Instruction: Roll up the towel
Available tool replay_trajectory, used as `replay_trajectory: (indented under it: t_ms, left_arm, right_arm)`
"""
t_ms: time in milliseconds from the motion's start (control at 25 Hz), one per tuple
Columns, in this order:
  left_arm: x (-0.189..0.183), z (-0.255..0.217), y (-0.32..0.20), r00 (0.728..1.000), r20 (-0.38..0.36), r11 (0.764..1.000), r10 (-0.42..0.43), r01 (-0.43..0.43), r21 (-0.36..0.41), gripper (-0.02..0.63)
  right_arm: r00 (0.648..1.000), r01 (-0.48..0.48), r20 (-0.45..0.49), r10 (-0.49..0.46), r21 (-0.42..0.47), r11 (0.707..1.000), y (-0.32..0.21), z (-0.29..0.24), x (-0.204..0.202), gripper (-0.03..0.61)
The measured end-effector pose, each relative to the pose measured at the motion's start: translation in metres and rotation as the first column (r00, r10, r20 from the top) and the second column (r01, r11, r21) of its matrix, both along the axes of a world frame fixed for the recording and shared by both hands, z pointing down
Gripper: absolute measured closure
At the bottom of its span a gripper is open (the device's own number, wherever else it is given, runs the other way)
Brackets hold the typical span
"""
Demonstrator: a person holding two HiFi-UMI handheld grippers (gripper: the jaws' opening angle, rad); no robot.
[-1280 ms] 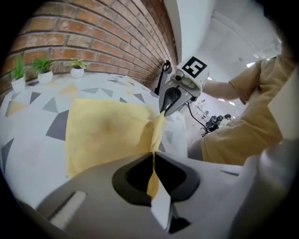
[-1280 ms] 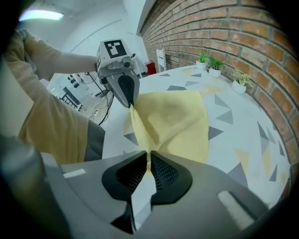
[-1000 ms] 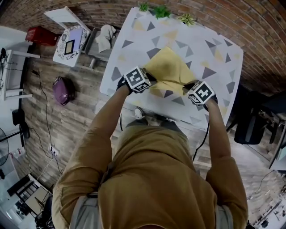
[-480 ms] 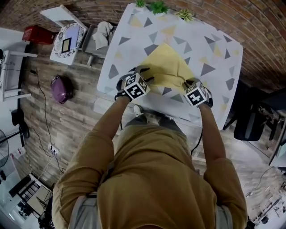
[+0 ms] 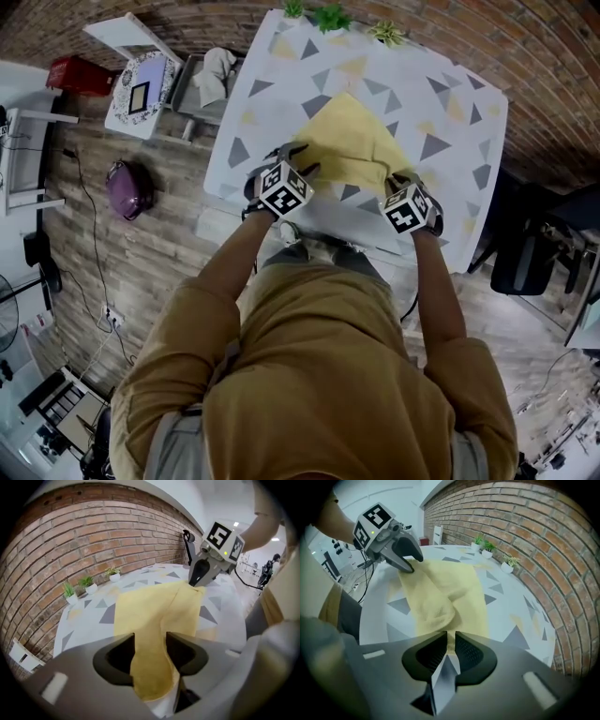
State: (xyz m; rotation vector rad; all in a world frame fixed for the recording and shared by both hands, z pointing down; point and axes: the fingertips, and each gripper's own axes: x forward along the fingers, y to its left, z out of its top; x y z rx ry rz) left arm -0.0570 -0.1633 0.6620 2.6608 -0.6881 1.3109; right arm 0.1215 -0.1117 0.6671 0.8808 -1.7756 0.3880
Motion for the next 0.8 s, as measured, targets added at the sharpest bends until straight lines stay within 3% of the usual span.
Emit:
replay_trajectory:
  t_ms: [320, 560, 680, 800]
  left_arm:
    - [-0.004, -0.007, 0.0, 1.0, 0.002, 0.999, 0.002, -0.002, 0.055, 0.387]
    - [-0.017, -0.023, 0.006, 0.997, -0.064, 0.995, -0.047, 0.052, 0.086, 0.387]
    - [-0.019, -0.018, 0.021, 0.997, -0.065, 0.997, -0.03, 0.035, 0.069, 0.387]
    - [-0.019, -0.009, 0.032, 0.999, -0.049, 0.998, -0.018, 0.02, 0.052, 0.387]
  right_arm:
    - [0.995, -0.098, 0.006, 0.098, 0.069, 0.993, 0.001, -0.012, 0.018, 0.541]
    - [0.983, -0.159, 0.113, 0.143, 0.147, 0.976, 0.021, -0.035, 0.009, 0.541]
    - [0.965, -0.185, 0.206, 0.16, 0.108, 0.977, 0.029, -0.041, -0.012, 0.507]
    - [0.966, -0.185, 0.195, 0.169, 0.068, 0.98, 0.033, -0.022, -0.019, 0.503]
